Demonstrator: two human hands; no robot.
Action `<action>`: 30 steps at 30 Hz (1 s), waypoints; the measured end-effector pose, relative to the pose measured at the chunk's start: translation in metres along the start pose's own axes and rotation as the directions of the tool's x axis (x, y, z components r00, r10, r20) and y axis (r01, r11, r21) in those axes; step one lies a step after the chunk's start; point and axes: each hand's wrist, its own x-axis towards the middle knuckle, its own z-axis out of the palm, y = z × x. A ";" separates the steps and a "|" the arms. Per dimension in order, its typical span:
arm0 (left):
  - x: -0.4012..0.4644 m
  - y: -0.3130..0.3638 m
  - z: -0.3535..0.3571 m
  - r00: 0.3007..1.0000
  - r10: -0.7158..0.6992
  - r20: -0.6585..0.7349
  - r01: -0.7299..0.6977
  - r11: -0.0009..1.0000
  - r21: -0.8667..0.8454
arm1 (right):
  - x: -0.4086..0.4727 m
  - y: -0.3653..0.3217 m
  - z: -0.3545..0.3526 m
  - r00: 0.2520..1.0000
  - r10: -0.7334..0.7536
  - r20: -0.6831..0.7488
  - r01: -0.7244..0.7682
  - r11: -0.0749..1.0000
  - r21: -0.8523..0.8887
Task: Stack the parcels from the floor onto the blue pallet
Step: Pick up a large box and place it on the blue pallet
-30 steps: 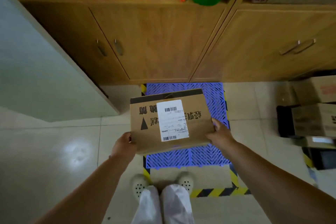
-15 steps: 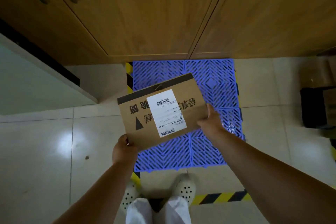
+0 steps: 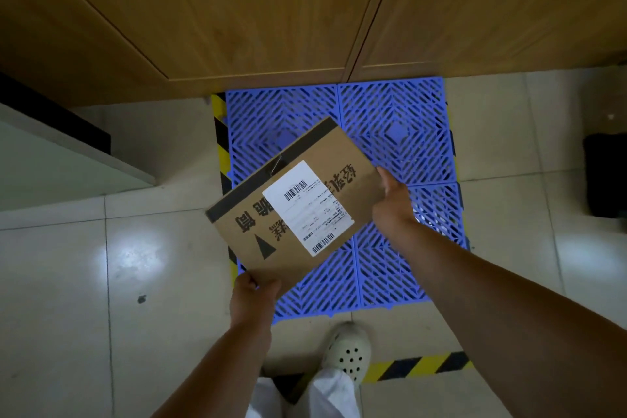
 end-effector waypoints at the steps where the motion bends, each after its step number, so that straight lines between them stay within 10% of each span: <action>1: 0.000 -0.001 0.002 0.999 -0.025 0.036 0.024 1.000 0.003 | 0.001 0.002 0.001 1.000 0.017 0.003 -0.017 1.000 0.011; 6: 0.013 0.026 -0.002 0.989 -0.101 -0.105 0.096 0.994 -0.052 | -0.015 0.015 0.011 0.978 0.152 -0.143 -0.138 0.985 0.103; 9: 0.023 0.065 -0.009 0.914 0.292 -0.282 -0.232 0.946 0.225 | -0.029 0.024 0.032 0.954 0.292 -0.068 -0.246 0.891 0.382; 12: 0.037 0.097 -0.007 0.759 0.649 0.055 -0.540 0.580 0.610 | -0.049 0.023 0.060 0.904 0.427 0.029 -0.388 0.789 0.476; 15: 0.056 0.113 -0.002 0.753 0.572 0.326 -0.586 0.357 0.728 | -0.057 0.024 0.076 0.877 0.471 0.093 -0.455 0.754 0.474; 24: 0.031 0.080 0.000 0.783 0.615 0.096 -0.502 0.534 0.680 | -0.050 0.017 0.041 0.935 0.354 0.017 -0.317 0.814 0.486; 30: 0.007 0.043 0.018 0.967 0.254 0.032 -0.247 0.894 0.375 | -0.030 -0.003 0.020 0.979 0.206 0.003 -0.188 0.887 0.423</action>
